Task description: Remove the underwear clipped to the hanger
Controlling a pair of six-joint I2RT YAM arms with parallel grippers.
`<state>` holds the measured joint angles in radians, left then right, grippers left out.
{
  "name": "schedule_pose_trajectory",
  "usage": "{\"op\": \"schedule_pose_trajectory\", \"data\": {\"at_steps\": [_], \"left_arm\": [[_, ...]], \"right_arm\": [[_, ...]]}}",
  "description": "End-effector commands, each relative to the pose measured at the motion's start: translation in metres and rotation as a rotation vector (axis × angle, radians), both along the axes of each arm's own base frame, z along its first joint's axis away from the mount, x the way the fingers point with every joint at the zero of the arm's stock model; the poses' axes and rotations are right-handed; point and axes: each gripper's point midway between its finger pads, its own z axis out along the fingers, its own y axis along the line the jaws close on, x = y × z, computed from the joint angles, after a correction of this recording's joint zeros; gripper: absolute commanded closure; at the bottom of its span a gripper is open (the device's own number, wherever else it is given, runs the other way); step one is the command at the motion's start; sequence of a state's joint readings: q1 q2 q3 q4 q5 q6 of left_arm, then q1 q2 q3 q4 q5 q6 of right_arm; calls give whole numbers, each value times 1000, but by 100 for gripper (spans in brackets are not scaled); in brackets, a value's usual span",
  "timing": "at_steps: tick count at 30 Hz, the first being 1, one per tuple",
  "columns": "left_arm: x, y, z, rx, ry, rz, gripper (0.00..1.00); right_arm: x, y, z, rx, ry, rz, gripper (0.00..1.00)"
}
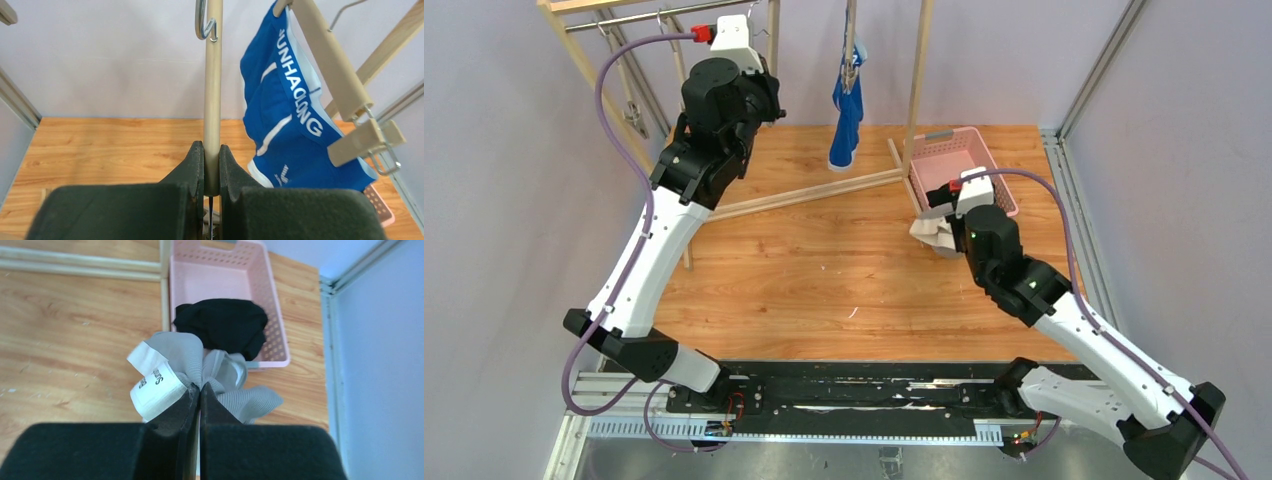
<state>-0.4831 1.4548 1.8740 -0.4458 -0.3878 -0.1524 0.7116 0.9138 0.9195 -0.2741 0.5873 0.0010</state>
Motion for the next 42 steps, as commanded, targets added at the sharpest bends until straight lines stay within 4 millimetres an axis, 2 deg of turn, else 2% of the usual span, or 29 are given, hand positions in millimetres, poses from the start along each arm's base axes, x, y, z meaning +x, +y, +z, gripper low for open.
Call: {"op": "schedule_pose_trajectory", "data": {"at_steps": [1,9,17,23,30,38,42], "left_arm": [[7,16,31,-39,-91,49,100],[20,35,35,-37,-96,95,100],[40,37,21,-38,-67,103,100],[51,42,10,-45,-51,128,100],[63,52,1,-76,-33,162,100],[70,62,-2,-60,7,185,99],[69,63,-1,-36,23,189,92]], "right_arm": [[14,-21,58,18,-142,-59,100],[39,-50,111,33,-251,-127,99],[71,-93,132,61,-301,-216,99],[92,-113,124,86,-287,-249,99],[110,-123,95,113,-229,-267,99],[126,-116,82,134,-208,-237,99],[137,-109,75,152,-188,-209,99]]}}
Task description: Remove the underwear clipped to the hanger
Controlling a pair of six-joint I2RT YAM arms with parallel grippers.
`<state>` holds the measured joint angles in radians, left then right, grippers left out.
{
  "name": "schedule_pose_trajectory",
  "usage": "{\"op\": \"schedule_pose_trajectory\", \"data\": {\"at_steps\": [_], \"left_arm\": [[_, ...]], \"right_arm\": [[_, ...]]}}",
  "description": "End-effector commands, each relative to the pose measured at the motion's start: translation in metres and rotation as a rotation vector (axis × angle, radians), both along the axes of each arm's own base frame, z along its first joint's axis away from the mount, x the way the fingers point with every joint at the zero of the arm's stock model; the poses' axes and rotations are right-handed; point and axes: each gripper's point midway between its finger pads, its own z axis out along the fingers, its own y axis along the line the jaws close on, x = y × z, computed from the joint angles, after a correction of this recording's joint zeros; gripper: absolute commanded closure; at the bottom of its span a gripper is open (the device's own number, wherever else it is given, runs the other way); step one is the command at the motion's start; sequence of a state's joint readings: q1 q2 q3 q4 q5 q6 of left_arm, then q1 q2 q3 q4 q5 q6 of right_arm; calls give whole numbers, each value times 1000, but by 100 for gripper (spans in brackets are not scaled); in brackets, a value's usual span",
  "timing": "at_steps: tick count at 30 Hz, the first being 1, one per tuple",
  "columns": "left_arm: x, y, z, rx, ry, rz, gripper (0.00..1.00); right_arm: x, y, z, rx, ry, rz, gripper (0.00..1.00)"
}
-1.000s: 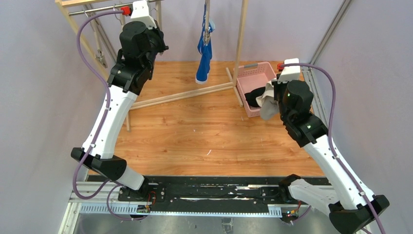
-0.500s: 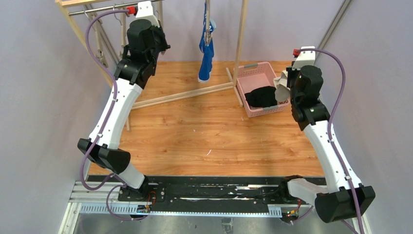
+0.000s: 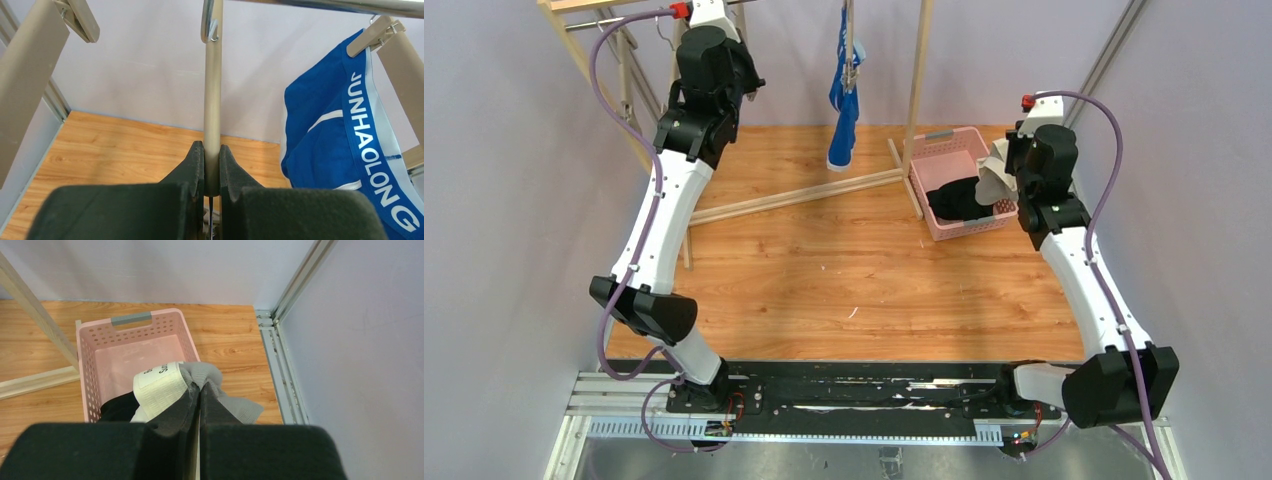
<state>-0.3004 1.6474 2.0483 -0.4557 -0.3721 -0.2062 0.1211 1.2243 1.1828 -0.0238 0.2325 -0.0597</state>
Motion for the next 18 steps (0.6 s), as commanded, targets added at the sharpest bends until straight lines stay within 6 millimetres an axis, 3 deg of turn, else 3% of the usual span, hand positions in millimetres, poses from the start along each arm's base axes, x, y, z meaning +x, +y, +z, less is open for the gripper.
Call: {"op": "schedule_pose_trajectory", "data": {"at_steps": [1,6,13,18], "left_arm": [[-2,8,7,11,1,22,89],[-11,19,6,17,2,67,71],[-22,28,5,4,0,104,61],[-31,32,11,-7,-19,114,55]], "right_arm": [[13,5,9,46,-45,31,99],[18,11,-6,49,-8,61,100],[21,20,-20,62,25,104,99],[33,26,-11,63,14,131,99]]}}
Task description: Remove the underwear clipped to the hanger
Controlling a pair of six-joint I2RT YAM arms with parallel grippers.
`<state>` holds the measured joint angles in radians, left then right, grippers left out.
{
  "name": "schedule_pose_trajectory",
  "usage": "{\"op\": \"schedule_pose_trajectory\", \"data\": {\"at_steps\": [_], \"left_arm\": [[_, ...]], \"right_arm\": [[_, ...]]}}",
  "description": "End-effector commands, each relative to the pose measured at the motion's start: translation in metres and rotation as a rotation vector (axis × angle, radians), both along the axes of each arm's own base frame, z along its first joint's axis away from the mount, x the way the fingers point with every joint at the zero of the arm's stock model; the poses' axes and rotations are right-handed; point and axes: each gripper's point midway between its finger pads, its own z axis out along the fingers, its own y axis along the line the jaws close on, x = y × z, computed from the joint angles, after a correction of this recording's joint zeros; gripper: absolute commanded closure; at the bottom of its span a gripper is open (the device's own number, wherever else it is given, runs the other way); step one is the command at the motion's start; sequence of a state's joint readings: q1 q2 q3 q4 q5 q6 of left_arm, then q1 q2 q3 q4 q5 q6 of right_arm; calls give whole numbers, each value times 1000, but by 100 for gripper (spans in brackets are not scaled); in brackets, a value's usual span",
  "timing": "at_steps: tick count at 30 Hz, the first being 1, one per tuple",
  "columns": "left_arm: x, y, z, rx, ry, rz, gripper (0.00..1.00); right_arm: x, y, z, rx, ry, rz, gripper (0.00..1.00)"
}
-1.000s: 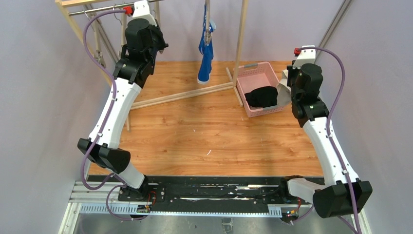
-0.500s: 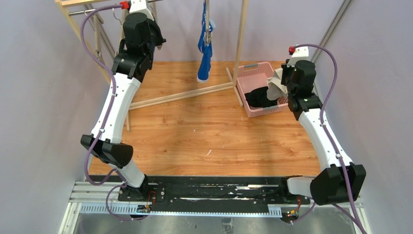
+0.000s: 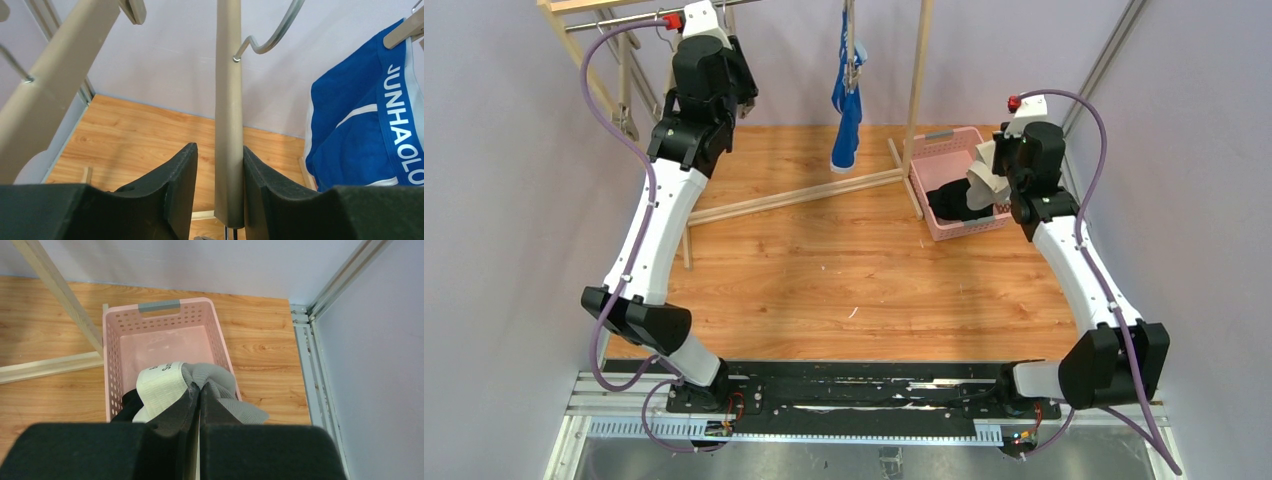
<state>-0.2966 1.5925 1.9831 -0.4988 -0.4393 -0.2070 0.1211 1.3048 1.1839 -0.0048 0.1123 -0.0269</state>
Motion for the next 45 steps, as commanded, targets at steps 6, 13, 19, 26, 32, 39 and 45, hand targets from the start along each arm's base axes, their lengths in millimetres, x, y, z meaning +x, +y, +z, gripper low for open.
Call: {"op": "schedule_pose_trajectory", "data": {"at_steps": [6,13,19,26,32,39,45], "left_arm": [[-36,26,41,-26,-128,73,52],[-61,38,46,-19,-152,99,47],[-78,44,37,-27,-153,106,46],[-93,44,22,-47,-141,87,47],[-108,44,20,-35,-124,55,49],[-147,41,46,-38,-189,-31,46],[-152,2,75,19,-186,-245,46]], "right_arm": [[30,4,44,11,-85,31,100],[45,9,59,20,-107,46,99],[63,18,22,34,-40,81,100],[83,36,-70,59,136,160,99],[87,58,-117,128,254,250,86],[82,57,-142,121,337,244,44],[62,47,-82,82,199,223,36]]}}
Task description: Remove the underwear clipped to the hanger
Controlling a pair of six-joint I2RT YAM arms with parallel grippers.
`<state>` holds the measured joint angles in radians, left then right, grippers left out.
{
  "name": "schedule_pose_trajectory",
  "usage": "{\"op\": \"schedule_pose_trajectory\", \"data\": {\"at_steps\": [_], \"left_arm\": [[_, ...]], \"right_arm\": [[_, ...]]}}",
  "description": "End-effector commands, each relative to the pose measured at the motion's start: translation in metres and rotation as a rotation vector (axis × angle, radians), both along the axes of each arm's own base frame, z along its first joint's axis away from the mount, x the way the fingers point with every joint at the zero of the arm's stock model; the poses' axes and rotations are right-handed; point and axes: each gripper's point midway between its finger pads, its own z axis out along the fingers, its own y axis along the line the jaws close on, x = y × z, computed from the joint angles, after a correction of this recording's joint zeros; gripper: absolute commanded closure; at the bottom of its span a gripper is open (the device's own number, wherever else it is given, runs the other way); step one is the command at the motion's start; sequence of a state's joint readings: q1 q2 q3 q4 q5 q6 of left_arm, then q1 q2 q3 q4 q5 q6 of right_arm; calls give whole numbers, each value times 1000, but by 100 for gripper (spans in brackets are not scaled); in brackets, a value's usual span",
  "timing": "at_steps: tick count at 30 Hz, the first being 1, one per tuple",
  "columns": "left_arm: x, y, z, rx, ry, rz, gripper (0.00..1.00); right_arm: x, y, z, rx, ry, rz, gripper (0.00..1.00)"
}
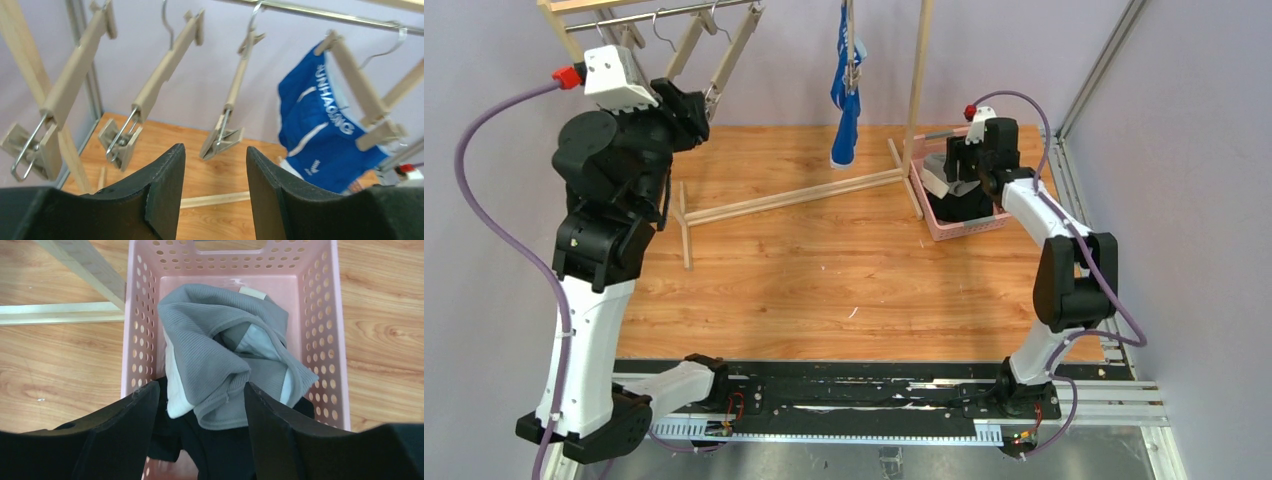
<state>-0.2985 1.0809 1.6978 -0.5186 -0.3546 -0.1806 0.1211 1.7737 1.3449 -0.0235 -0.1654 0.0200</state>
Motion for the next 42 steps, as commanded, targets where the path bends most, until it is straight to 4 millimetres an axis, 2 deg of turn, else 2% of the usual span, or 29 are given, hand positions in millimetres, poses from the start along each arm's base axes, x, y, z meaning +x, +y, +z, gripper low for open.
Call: {"op": "schedule_pose_trajectory", "data": {"at_steps": [1,5,7,10,14,17,23,25,33,42], "left_arm": [[3,-43,17,89,5,-187,46],[21,-82,34,138,-4,-275,46],[35,-100,40,137,-5,-316,44],[56,-124,42,128,-6,-377,41],[86,-147,38,140,-2,-408,41],[97,-164,45,135,-38,-464,40],[108,-186,60,46,-149,-530,36],[113,-192,58,22,-149,-546,36],[133,-218,32,-17,-97,-620,35],[155,-232,13,-10,-69,-632,35]], "right_arm": [[-15,-16,74,-16,-167,-33,36],[-42,-25,111,-28,-244,-65,36],[-56,-28,120,-30,-264,-75,36],[-76,-31,122,-29,-277,-89,37],[-100,-30,119,-21,-294,-88,38],[-112,-27,120,-18,-307,-74,38],[-119,-16,122,-26,-308,-30,39],[-120,-12,120,-29,-305,-19,39],[-123,2,118,-42,-313,17,40],[-127,12,121,-68,-334,50,40]]}}
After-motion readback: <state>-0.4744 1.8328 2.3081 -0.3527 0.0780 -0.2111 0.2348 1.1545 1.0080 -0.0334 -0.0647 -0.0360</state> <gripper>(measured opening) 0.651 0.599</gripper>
